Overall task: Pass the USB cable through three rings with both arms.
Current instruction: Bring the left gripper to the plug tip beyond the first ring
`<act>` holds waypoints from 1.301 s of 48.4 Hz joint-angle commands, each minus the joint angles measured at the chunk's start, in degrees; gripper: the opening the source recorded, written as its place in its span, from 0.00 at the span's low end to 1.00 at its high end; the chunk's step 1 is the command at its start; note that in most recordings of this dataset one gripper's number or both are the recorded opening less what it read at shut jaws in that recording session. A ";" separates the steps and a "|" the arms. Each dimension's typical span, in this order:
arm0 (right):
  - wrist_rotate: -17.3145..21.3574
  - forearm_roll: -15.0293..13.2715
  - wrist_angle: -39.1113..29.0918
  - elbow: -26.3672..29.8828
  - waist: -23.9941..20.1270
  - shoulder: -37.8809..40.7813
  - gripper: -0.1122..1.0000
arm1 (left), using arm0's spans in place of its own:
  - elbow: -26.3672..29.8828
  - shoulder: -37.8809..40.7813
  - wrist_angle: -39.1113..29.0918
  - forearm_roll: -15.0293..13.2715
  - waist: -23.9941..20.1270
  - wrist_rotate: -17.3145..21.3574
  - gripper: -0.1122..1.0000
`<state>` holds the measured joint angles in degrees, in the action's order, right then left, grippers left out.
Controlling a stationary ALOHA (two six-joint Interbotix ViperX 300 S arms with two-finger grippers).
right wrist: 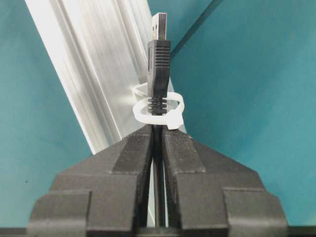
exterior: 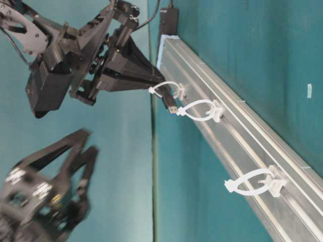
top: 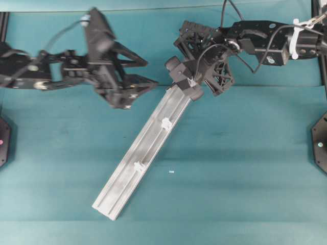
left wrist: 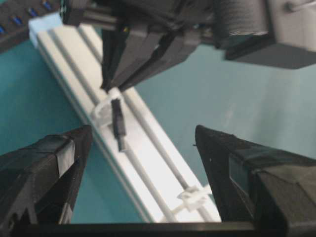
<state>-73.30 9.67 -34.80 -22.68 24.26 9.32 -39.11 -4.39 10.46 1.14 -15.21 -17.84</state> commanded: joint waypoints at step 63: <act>-0.18 0.26 0.18 0.18 -0.79 0.09 0.19 | 9.84 20.57 6.06 0.18 -0.26 2.11 0.91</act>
<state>-73.21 9.76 -34.80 -22.68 23.99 9.23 -30.15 16.61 16.26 1.14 -15.64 -16.17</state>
